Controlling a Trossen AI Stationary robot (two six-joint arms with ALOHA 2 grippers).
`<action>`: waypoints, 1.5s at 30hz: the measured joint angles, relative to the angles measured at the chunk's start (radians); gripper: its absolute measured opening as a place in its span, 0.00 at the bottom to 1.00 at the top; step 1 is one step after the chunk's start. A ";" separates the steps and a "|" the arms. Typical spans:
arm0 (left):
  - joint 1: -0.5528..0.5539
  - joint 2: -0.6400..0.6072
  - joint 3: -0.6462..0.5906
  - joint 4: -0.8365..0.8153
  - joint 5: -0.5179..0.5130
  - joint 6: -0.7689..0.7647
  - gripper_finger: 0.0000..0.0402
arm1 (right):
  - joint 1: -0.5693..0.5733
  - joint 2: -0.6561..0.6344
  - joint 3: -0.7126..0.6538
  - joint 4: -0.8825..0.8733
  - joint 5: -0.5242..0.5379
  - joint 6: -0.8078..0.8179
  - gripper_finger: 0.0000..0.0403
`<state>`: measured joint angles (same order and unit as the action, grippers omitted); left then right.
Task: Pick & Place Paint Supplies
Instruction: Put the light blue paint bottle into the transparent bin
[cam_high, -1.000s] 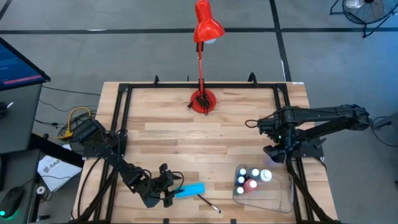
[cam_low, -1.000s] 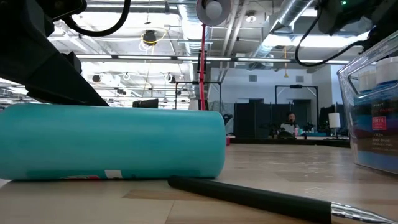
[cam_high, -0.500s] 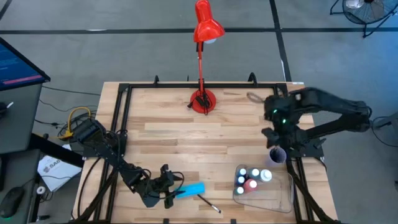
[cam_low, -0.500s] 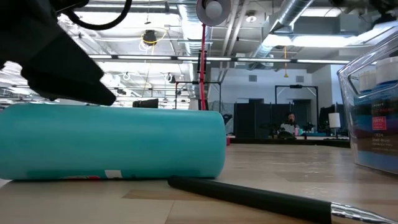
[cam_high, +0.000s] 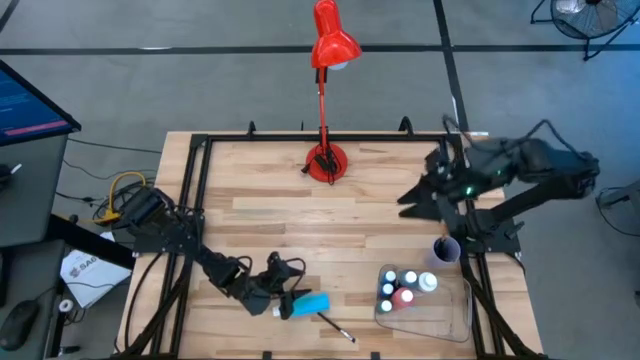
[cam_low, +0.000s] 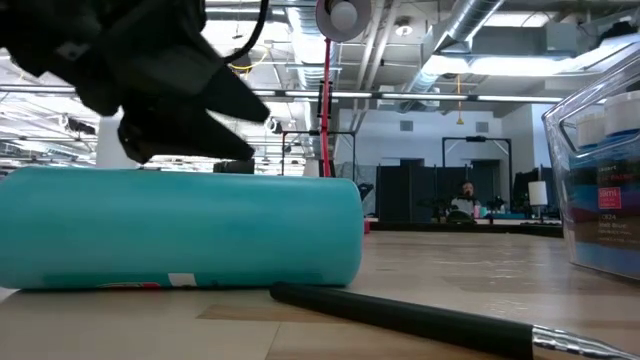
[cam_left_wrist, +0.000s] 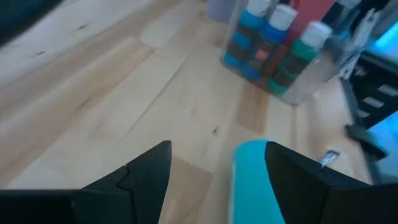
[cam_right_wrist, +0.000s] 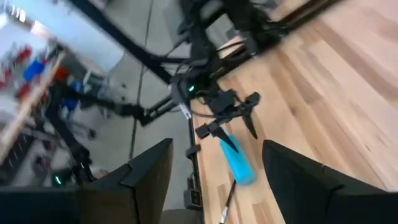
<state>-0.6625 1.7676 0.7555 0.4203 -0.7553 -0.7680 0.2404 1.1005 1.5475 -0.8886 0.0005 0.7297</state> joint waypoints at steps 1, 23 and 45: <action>0.004 0.000 0.000 0.019 0.009 0.005 0.59 | 0.032 0.010 -0.005 0.020 0.020 -0.023 0.59; -0.061 -0.013 0.000 0.054 0.319 0.130 0.59 | 0.282 0.696 -0.043 0.384 0.244 -0.226 0.59; -0.211 0.064 0.004 -0.063 0.049 0.031 0.59 | 0.258 0.920 -0.042 0.601 0.344 -0.382 0.59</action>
<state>-0.8739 1.8312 0.7596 0.3569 -0.7061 -0.7372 0.4981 2.0201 1.5059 -0.2879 0.3443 0.3475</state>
